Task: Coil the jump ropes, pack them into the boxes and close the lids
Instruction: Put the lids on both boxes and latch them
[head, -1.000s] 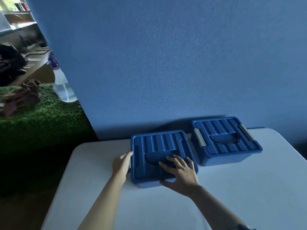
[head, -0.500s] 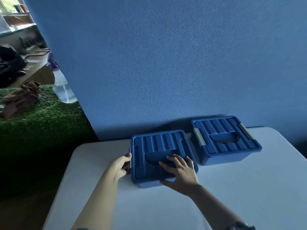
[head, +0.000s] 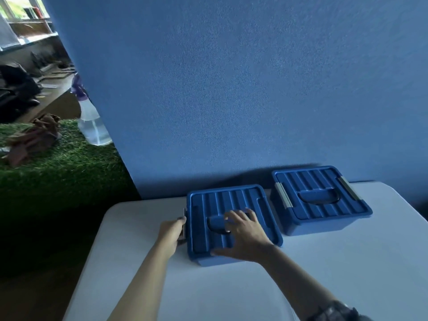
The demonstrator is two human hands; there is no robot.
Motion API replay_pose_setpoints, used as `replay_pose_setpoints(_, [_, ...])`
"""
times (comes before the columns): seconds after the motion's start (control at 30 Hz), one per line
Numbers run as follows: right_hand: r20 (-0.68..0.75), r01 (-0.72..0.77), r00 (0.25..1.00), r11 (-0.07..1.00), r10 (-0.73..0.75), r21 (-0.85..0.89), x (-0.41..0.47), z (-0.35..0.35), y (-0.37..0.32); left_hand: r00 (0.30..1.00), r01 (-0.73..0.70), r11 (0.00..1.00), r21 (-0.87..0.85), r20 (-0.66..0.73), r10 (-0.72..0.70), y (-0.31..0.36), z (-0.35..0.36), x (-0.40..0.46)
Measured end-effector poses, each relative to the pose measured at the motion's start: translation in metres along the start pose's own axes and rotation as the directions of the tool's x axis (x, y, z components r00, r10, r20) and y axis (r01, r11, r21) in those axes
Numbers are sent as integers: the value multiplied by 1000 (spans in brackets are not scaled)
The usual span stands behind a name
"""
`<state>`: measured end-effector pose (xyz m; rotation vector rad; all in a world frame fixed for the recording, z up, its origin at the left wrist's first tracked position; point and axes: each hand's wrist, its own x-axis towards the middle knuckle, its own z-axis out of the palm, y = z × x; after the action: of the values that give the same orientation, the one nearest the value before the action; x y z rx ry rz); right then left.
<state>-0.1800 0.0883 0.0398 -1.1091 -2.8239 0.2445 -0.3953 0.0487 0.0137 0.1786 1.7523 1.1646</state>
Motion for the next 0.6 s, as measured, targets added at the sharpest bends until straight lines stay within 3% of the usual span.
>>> replay_pose_setpoints(0.2, [166,2,986,1000,-5,20,52,33,-42,1000,-9,1000,27,14,9,-2,1,4])
replay_pose_setpoints(0.4, [149,-43,988,999,42,4,58,48,-40,999,-10,1000,14,50,9,-5,-6,15])
replay_pose_setpoints(0.6, [115,-33,993,999,29,37,59,46,-41,977,80,989,-125,208,-53,-7,-13,20])
